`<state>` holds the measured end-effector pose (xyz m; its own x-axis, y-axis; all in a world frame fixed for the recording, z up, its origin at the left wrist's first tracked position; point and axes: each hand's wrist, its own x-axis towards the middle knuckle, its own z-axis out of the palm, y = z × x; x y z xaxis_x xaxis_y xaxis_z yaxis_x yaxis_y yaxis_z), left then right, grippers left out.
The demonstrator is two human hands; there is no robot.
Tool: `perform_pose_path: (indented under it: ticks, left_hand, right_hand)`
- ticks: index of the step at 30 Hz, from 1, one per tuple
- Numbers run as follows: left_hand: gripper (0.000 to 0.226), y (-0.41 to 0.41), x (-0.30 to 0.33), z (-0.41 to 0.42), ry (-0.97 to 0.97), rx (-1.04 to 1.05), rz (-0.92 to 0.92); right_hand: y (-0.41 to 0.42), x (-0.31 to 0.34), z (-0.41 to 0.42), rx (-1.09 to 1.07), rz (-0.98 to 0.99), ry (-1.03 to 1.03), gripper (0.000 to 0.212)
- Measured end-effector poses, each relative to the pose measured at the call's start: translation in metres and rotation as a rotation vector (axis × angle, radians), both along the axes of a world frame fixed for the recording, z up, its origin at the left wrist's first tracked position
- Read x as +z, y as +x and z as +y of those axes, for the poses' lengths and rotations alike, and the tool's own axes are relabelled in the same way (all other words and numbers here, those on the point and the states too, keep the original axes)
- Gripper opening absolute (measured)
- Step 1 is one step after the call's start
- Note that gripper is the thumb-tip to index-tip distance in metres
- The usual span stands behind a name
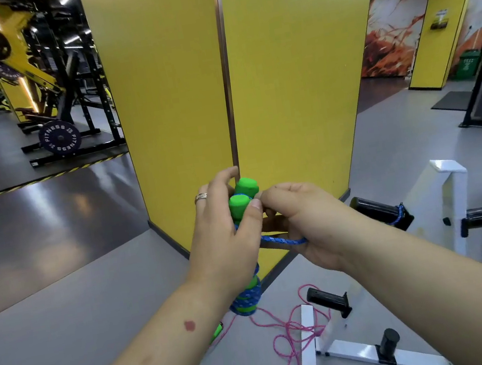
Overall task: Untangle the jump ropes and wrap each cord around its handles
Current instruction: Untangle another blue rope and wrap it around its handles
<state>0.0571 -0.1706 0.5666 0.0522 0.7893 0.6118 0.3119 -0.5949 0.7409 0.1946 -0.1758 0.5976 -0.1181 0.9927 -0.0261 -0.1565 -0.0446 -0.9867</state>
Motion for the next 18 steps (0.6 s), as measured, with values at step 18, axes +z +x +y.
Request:
perform_pose_path:
  ticks: [18]
  left_hand:
    - [0.015, 0.001, 0.031, 0.014, -0.176, -0.014, -0.346]
  right_hand:
    - [-0.009, 0.016, 0.004, -0.209, -0.239, 0.226, 0.027]
